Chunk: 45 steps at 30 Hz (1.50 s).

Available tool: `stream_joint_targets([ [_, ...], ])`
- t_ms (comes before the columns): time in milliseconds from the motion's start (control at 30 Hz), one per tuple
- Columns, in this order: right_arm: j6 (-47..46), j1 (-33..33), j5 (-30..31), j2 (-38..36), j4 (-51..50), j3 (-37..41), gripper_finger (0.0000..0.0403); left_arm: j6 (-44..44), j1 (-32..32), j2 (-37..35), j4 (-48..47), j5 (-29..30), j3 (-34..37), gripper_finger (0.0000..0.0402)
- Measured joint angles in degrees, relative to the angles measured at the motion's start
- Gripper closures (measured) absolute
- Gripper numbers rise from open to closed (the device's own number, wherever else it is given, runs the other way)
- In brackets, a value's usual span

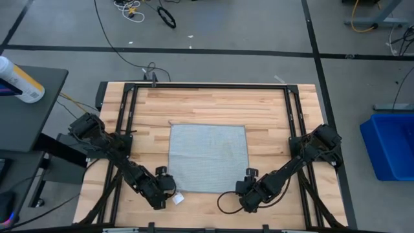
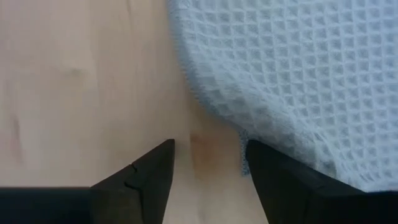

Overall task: Fold microfiber towels
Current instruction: Fold the gray microfiber towel

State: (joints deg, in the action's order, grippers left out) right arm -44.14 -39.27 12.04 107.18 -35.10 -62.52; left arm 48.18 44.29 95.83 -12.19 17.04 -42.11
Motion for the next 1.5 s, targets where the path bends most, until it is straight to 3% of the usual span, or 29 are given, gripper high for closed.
stream_joint_targets([
  [300,0.52,0.04,3.18,0.06,-9.53,-5.32,0.0174,0.44,0.03,0.0,0.02,-0.05,0.0,0.0209],
  [700,0.14,0.09,2.5,2.92,-7.97,-4.93,0.0173,0.48,0.03,0.0,0.0,-0.03,0.0,0.0209],
  [1167,-1.32,-0.37,5.74,3.45,-13.38,-11.59,0.0176,1.05,0.36,-0.05,-0.42,0.3,0.0,0.0209],
  [1500,-2.4,0.07,7.06,3.68,-13.34,-10.83,0.0184,1.12,0.6,-0.07,-1.16,0.83,0.0,0.0209],
])
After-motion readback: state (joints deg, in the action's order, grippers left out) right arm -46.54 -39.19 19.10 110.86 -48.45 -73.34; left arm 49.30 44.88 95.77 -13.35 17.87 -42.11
